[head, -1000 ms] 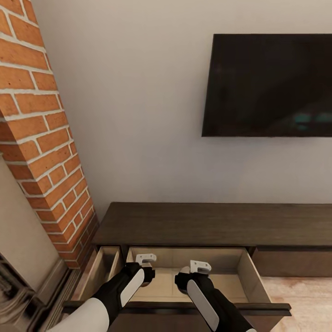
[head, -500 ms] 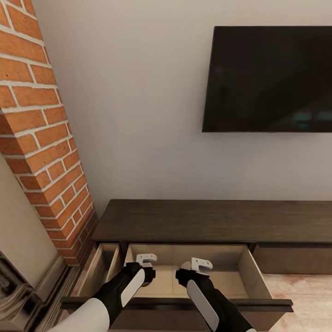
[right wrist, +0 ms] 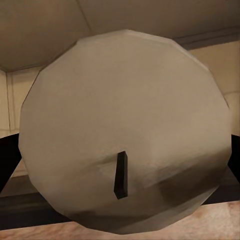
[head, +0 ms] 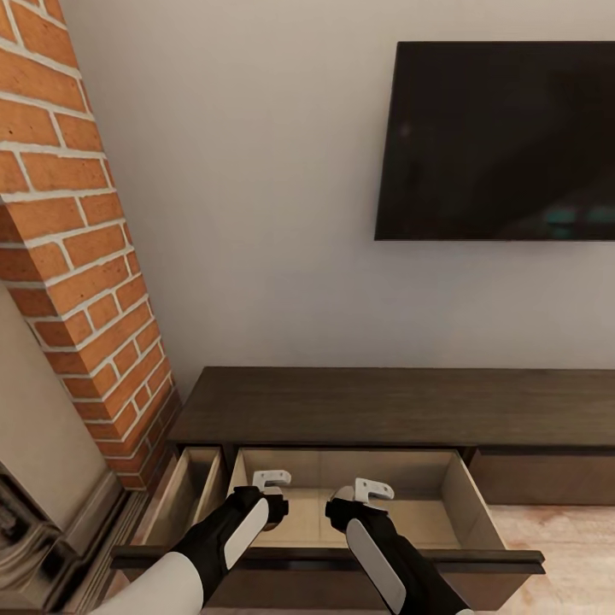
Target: Place each of the two pumpkins and all three candles from the living room inside a cabinet in the living room (use any cabinet), then make sure every cabinet is closed, and position the cauldron so it is next to a table in the living room.
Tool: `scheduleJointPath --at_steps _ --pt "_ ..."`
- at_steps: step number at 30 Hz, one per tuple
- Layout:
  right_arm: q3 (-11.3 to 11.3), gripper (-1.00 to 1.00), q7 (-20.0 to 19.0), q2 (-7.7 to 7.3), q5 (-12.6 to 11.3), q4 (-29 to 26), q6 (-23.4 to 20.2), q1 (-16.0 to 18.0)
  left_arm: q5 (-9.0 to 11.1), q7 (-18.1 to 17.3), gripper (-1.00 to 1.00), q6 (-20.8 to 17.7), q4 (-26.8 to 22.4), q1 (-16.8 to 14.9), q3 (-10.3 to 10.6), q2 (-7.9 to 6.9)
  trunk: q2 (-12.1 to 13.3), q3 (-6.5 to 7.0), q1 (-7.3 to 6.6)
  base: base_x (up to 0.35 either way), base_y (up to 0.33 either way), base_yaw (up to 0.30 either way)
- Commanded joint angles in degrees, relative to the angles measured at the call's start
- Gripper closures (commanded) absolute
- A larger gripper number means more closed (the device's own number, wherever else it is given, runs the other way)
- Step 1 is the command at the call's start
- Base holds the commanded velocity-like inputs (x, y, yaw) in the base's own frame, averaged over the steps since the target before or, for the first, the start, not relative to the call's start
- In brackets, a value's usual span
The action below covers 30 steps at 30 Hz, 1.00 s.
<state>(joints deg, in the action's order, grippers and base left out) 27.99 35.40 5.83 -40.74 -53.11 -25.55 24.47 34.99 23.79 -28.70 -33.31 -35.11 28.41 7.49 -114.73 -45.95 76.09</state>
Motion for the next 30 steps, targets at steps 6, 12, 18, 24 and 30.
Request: scheduleJointPath --at_steps 6,12,18,24,30 --pt "0.13 1.00 0.46 -0.03 -0.47 -0.06 -0.11 0.05 0.60 0.64 1.00 -0.13 -0.09 -0.05 0.41 -0.10 -0.03 -0.06 -0.01 0.118 0.000 0.000" --pt "0.13 1.00 0.46 -0.02 -0.48 -0.06 -0.11 0.05 0.60 0.64 1.00 -0.13 -0.09 -0.05 0.58 -0.02 -0.03 -0.06 -0.01 0.128 0.000 0.000" --pt "0.13 1.00 0.46 -0.02 -0.48 -0.06 -0.11 0.05 0.61 0.64 1.00 -0.13 -0.09 -0.05 0.67 -0.02 -0.03 -0.06 -0.01 0.133 0.000 0.000" --pt "0.13 1.00 0.46 -0.03 -0.48 -0.06 -0.11 0.05 0.54 0.64 1.00 -0.11 -0.09 -0.05 0.69 -0.02 -0.03 -0.06 -0.01 0.126 0.000 0.000" --pt "0.13 1.00 0.46 -0.02 -0.52 0.19 -0.11 0.05 0.52 0.64 1.00 -0.05 -0.09 -0.05 0.69 -0.02 -0.03 -0.06 -0.01 0.010 0.000 0.000"
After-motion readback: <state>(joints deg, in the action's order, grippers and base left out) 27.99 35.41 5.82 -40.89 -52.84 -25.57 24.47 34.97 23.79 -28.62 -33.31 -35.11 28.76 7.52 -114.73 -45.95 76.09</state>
